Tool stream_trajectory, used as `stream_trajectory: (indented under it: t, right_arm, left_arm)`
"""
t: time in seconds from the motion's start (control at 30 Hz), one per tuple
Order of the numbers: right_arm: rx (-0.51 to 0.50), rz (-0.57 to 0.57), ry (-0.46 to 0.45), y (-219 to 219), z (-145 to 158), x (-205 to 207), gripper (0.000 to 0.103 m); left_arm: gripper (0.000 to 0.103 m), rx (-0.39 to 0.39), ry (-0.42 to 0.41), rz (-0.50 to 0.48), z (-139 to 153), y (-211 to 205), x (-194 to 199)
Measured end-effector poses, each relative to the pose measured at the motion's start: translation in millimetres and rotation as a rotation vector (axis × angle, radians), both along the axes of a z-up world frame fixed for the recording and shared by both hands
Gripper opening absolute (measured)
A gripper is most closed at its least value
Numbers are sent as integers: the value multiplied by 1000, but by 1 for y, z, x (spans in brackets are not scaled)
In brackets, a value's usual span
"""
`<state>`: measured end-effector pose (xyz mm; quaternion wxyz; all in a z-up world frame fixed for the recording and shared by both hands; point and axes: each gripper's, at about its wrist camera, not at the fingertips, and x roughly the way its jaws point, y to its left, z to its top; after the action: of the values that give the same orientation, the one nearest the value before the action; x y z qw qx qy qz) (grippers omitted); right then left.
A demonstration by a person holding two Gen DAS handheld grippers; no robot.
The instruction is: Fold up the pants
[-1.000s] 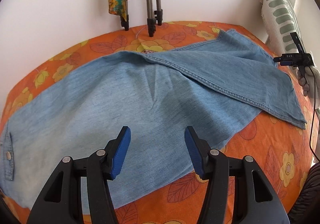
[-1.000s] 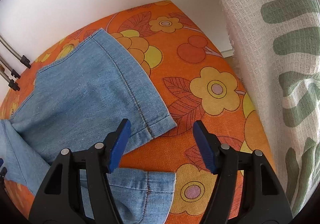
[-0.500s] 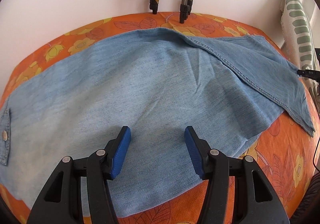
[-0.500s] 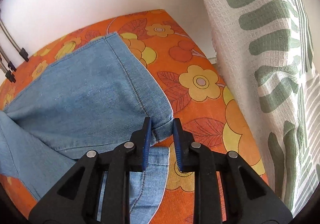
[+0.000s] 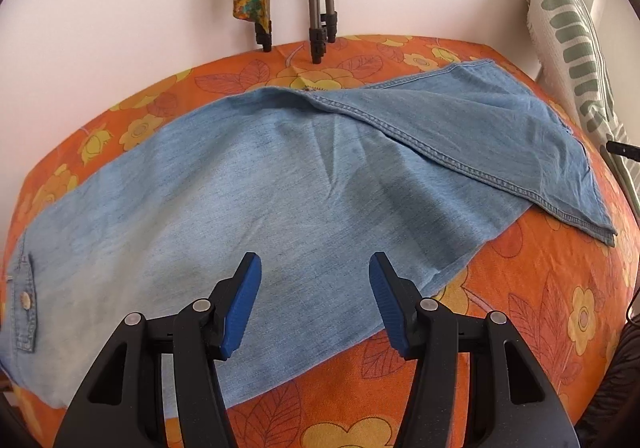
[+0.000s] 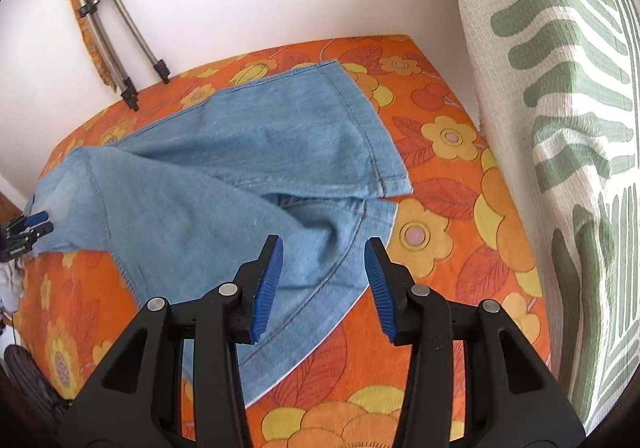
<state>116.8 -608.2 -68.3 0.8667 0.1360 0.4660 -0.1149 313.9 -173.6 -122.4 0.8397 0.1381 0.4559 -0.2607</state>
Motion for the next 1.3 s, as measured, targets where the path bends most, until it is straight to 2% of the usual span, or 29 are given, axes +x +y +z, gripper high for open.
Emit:
stream_trajectory:
  t: [0.2,0.4,0.53,0.6,0.7,0.87,0.93,0.97,1.13,1.3]
  right_arm:
    - [9,237,46,64,-3,-36,44]
    - [-144,427,185,128,-35,-33,45]
    - [-210,458,224,141,-48,-30,47]
    - [-227,470,234,144,-51,-27,55]
    - [-270,490,245,149,-55,-25,56]
    - [-256,482,257,144,-54,-17,56]
    - [-233,465,259,140,-54,-15,40]
    - [-228,459,261,139,-54,-14,23]
    - [-296,439,244,138,-44,-8,14]
    - [-402,356,121,119,7,11,12]
  left_arm:
    - [55,-25,35,-34,1,-17,-7]
    - [55,-28,57,-29,-12,-28,-11]
    - [55,-35,57,-23,-16,-29,-10]
    - [55,-34,67,-18,-19,-27,-8]
    - [55,-33,87,-9,-25,-24,-5]
    - [55,-24,77,-25,-26,-24,-6]
    - [55,-22,78,-30,-26,-24,-6]
    - [55,-21,77,-34,-26,-24,-6]
    - [56,-10,70,-43,-26,-25,-6]
    - [57,-17,78,-60,-26,-24,-3]
